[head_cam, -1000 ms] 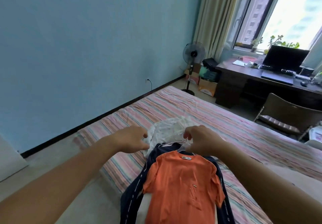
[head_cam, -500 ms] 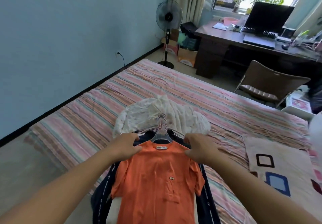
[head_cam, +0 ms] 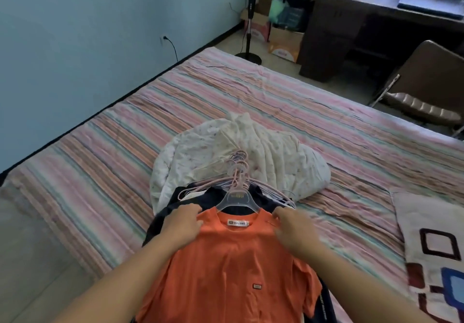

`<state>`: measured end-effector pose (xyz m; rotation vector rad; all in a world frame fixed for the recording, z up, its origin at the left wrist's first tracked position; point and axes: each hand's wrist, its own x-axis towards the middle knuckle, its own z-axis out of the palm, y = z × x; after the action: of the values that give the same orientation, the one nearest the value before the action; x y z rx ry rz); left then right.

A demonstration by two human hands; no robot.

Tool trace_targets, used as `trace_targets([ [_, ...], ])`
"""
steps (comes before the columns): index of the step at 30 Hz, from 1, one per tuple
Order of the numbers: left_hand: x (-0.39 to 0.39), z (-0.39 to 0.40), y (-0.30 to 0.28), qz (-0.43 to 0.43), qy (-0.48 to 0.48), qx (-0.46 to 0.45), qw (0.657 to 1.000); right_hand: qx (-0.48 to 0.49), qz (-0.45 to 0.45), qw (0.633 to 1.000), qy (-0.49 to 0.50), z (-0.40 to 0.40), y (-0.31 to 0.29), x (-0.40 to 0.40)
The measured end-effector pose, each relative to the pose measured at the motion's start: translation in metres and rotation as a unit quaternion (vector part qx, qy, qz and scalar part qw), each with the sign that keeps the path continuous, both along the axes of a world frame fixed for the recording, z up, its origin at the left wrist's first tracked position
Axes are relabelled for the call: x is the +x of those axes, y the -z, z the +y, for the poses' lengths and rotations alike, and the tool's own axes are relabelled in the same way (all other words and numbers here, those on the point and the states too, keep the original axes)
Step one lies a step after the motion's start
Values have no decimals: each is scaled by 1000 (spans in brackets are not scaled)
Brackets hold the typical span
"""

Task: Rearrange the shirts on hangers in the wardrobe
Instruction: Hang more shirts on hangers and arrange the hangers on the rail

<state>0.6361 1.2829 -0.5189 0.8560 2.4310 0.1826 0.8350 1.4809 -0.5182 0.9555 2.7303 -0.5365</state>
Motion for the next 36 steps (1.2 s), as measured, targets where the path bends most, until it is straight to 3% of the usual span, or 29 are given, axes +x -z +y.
trace_targets([
  [9,-14,12,81,-29,-42,10,999,-90,-36,994,43,25,77,-24],
  [17,-15,18,91,38,15,-35,999,-104,-55,989,87,26,94,-27],
  [23,-12,3,61,-80,-88,79,990,-162,-23,982,98,24,65,-15],
  [28,1,-27,26,-100,-82,152,980,-220,7,971,95,16,19,5],
  [36,33,-95,-59,-90,-80,234,965,-206,90,974,11,-46,-77,28],
])
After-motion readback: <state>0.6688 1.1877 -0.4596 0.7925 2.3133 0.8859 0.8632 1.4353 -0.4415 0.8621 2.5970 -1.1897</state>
